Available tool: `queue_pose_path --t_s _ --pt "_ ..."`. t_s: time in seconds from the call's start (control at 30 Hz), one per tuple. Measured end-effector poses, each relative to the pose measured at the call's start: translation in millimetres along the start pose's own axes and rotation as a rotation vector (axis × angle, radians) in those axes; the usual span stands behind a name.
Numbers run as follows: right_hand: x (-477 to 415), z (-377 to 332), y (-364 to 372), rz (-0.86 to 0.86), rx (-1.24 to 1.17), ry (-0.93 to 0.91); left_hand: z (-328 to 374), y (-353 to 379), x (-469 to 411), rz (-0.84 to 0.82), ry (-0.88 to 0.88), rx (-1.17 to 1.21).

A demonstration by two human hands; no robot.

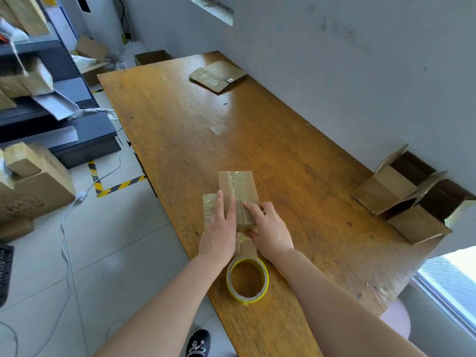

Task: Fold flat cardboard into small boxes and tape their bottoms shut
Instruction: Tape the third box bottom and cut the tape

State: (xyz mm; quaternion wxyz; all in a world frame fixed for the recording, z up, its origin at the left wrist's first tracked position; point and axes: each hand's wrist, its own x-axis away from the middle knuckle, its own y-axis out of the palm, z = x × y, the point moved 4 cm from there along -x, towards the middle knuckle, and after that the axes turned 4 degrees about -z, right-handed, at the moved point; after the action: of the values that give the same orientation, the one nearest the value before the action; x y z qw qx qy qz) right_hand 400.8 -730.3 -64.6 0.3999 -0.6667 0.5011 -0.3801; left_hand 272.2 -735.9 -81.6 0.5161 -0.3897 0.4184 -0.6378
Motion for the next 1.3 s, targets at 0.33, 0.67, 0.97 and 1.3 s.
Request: queue_pose_path --t_s 0.33,0.67,0.97,1.3 --pt "-6 9 -4 -0.099 -0.03 -0.011 -9 5 -8 0.01 0.062 0.042" --pt "-2 15 -2 -0.124 -0.094 0.037 -18 5 -12 0.013 0.089 0.049" --pt "-5 -6 -14 0.0 -0.42 0.11 -26 -33 -20 0.046 -0.285 0.745" --pt "-39 -34 -32 0.157 -0.779 0.273 -59 -58 -49 0.222 -0.509 1.104"
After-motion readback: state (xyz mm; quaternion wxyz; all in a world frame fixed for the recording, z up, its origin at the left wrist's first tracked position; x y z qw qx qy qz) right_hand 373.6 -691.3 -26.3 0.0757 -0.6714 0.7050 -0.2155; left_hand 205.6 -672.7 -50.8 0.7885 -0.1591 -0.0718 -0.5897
